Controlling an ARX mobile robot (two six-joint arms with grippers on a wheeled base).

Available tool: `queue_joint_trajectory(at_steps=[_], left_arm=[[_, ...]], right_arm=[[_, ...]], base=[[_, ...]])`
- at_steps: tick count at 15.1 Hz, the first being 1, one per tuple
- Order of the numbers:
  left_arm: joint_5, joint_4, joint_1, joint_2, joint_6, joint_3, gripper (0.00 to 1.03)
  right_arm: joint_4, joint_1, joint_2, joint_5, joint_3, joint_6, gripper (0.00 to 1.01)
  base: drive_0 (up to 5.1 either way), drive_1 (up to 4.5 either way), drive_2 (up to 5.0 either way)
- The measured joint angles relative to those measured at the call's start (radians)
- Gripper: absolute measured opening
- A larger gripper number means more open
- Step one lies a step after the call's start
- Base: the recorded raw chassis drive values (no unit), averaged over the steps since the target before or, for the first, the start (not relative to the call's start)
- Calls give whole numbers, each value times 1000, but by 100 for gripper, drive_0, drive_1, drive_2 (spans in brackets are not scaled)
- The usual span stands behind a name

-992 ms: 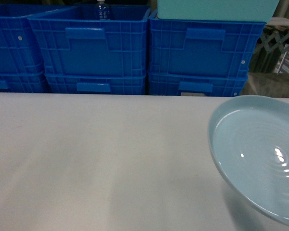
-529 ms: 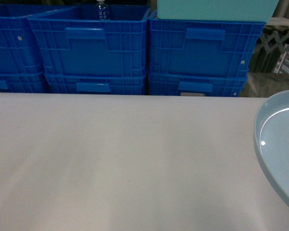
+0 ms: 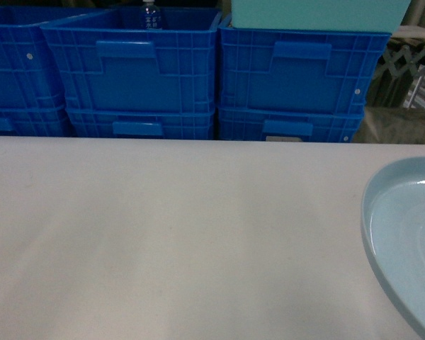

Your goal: Place blue tray on left shelf second layer neatly

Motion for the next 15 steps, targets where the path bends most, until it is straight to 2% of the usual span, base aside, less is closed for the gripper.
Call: queue_joint_trajectory(at_steps=[6,15], left_arm=[[0,0,0,0,0,0,98],[0,0,0,0,0,0,98]], right_arm=[[27,-5,-16,20,5,-34,2],[26,-5,-16,19,5,-35,2]], base=[[0,0,0],[0,0,0]])
